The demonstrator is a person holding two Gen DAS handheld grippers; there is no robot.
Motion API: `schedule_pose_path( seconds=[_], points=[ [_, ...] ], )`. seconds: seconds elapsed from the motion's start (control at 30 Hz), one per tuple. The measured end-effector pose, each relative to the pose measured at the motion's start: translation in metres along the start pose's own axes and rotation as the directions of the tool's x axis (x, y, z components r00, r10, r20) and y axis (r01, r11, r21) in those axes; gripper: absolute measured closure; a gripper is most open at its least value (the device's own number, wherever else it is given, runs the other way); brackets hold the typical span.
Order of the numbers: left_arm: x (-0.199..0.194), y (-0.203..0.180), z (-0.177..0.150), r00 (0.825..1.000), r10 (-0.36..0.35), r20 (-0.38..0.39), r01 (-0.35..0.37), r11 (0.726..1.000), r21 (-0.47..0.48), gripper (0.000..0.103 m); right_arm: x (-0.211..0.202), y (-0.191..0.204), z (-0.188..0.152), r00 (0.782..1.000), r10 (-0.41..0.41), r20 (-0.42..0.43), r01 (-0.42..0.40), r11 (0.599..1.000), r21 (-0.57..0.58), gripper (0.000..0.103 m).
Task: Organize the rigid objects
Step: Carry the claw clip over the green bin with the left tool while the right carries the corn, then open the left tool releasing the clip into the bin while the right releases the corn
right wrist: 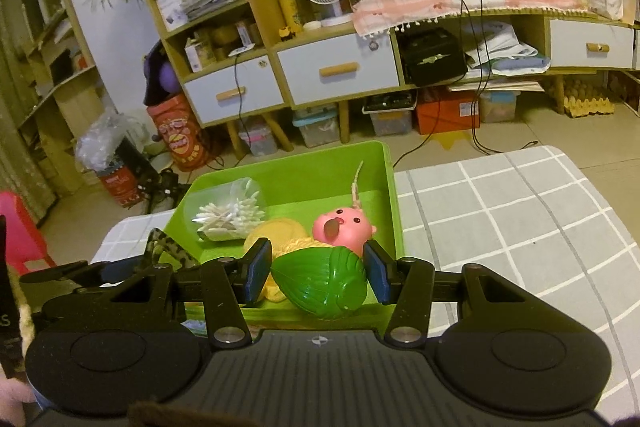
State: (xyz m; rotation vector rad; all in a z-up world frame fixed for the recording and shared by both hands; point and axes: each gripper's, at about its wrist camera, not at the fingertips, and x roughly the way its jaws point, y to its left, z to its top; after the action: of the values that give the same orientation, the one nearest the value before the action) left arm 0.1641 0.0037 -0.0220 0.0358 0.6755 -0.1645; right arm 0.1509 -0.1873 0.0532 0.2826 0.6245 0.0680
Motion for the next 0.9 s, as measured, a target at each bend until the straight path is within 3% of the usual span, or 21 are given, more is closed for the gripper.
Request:
schedule_pose_path(
  seconds=[0.13,0.2,0.27,0.3,0.33,0.9],
  points=[
    [0.002,-0.001,-0.001,1.000,-0.001,0.001,0.001,1.000,-0.006,0.060,0.002,-0.001,-0.001,1.000,-0.007,-0.008,0.007,1.000,0.001,0.048],
    [0.003,-0.002,-0.001,1.000,-0.013,0.001,0.013,1.000,0.000,0.054,0.002,-0.003,0.000,1.000,-0.009,-0.008,0.009,1.000,0.004,0.047],
    [0.002,-0.002,-0.002,1.000,-0.026,-0.007,0.026,1.000,-0.006,0.034,-0.001,-0.005,0.000,1.000,-0.011,-0.007,0.011,1.000,0.018,0.028],
    [0.002,-0.002,-0.002,1.000,-0.027,-0.004,0.027,1.000,-0.010,0.032,-0.002,-0.006,0.001,1.000,-0.012,-0.004,0.012,0.999,0.030,0.018],
    [0.001,-0.002,-0.002,0.999,-0.033,-0.007,0.033,0.999,-0.016,0.030,-0.004,-0.007,0.002,1.000,-0.009,0.002,0.009,0.999,0.038,0.018],
    [-0.020,0.006,-0.006,0.995,-0.076,-0.066,0.073,0.996,-0.049,0.029,-0.018,-0.002,0.003,0.999,-0.018,-0.033,0.019,0.999,0.029,0.012]
  ],
)
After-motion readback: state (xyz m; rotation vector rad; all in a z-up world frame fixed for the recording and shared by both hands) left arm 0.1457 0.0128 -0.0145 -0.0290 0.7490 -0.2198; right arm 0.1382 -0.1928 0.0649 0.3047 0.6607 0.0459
